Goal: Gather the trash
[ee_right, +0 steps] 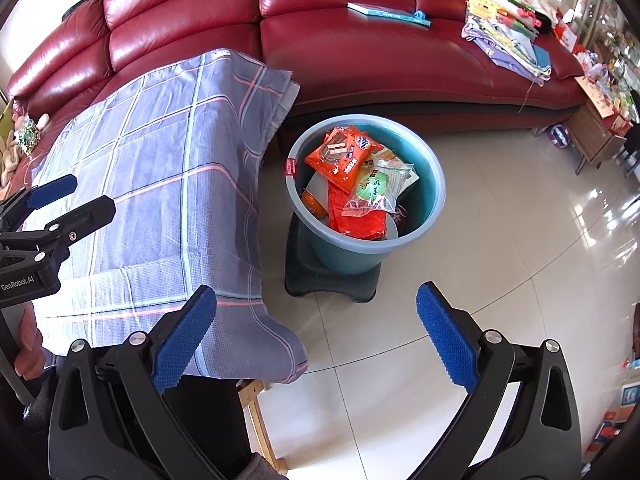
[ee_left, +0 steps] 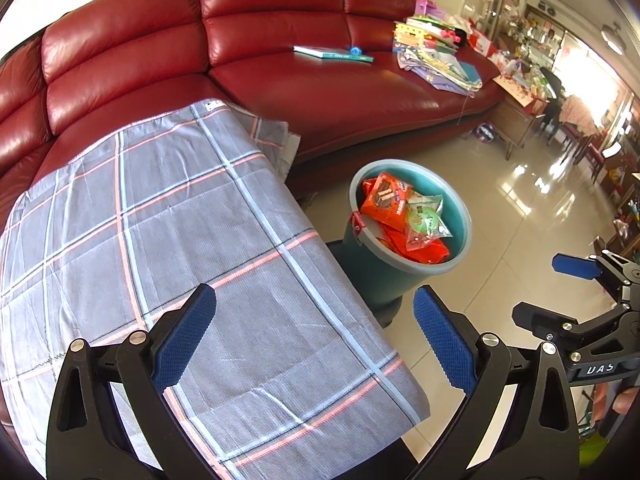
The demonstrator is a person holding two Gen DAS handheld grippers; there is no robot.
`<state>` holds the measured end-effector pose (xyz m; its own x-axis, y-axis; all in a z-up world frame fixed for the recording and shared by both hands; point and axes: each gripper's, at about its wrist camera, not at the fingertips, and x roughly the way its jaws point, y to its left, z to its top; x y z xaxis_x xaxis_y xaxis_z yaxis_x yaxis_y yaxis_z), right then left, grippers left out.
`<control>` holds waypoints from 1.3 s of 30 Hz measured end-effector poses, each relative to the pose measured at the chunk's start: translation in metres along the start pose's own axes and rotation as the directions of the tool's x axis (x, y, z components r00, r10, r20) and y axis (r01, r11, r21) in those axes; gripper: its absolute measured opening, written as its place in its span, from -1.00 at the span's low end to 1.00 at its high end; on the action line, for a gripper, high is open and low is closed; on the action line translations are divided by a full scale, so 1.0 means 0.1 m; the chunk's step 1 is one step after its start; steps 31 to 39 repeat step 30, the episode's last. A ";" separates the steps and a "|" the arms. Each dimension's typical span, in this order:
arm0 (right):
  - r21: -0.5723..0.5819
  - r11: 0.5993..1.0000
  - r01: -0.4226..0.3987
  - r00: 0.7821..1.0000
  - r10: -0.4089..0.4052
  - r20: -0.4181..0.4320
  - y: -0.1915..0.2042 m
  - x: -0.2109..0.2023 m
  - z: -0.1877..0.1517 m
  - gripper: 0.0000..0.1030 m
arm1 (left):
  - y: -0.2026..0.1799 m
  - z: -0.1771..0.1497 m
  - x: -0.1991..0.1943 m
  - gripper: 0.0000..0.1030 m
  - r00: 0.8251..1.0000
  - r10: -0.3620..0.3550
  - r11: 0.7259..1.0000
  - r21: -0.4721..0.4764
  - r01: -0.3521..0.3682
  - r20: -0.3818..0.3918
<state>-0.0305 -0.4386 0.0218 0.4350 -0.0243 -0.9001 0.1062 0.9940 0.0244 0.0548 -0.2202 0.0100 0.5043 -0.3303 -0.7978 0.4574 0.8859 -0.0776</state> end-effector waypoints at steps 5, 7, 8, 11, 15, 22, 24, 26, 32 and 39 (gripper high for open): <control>0.002 1.000 0.006 1.000 -0.006 -0.006 -0.02 0.04 0.02 0.87 | 0.01 0.01 0.01 0.92 1.000 0.018 1.000 0.001 -0.018 0.004; -0.001 1.000 0.007 1.000 -0.007 -0.006 -0.02 0.04 0.03 0.87 | 0.01 0.01 0.01 0.92 0.999 0.031 1.000 0.003 -0.032 0.006; -0.003 1.000 0.009 1.000 -0.009 -0.006 -0.01 0.04 0.03 0.87 | 0.00 0.01 0.01 0.92 0.999 0.032 0.999 0.003 -0.032 0.006; -0.008 1.000 0.014 1.000 -0.014 -0.006 -0.01 0.05 0.04 0.87 | 0.00 0.02 0.01 0.92 0.999 0.040 0.999 0.008 -0.040 0.006; -0.010 1.000 0.023 1.000 -0.023 -0.006 0.00 0.05 0.06 0.87 | -0.01 0.02 0.01 0.92 0.999 0.047 0.999 0.012 -0.047 0.007; -0.024 0.999 0.047 0.999 -0.047 -0.001 0.01 0.06 0.08 0.87 | -0.01 0.01 0.01 0.92 0.999 0.052 0.999 0.010 -0.052 0.003; -0.028 0.998 0.056 0.998 -0.056 0.000 0.02 0.07 0.08 0.87 | -0.01 0.01 0.02 0.92 0.998 0.056 0.998 0.010 -0.057 0.002; -0.029 0.998 0.059 0.998 -0.059 0.001 0.03 0.07 0.09 0.87 | -0.01 0.01 0.03 0.92 0.998 0.058 0.998 0.012 -0.058 -0.002; -0.029 0.997 0.068 0.998 -0.068 0.004 0.03 0.08 0.10 0.87 | 0.01 -0.01 0.05 0.92 0.999 0.053 0.999 0.010 -0.053 -0.012; -0.029 0.997 0.068 0.998 -0.068 0.004 0.03 0.08 0.10 0.87 | 0.01 -0.01 0.05 0.92 0.999 0.053 0.999 0.010 -0.053 -0.012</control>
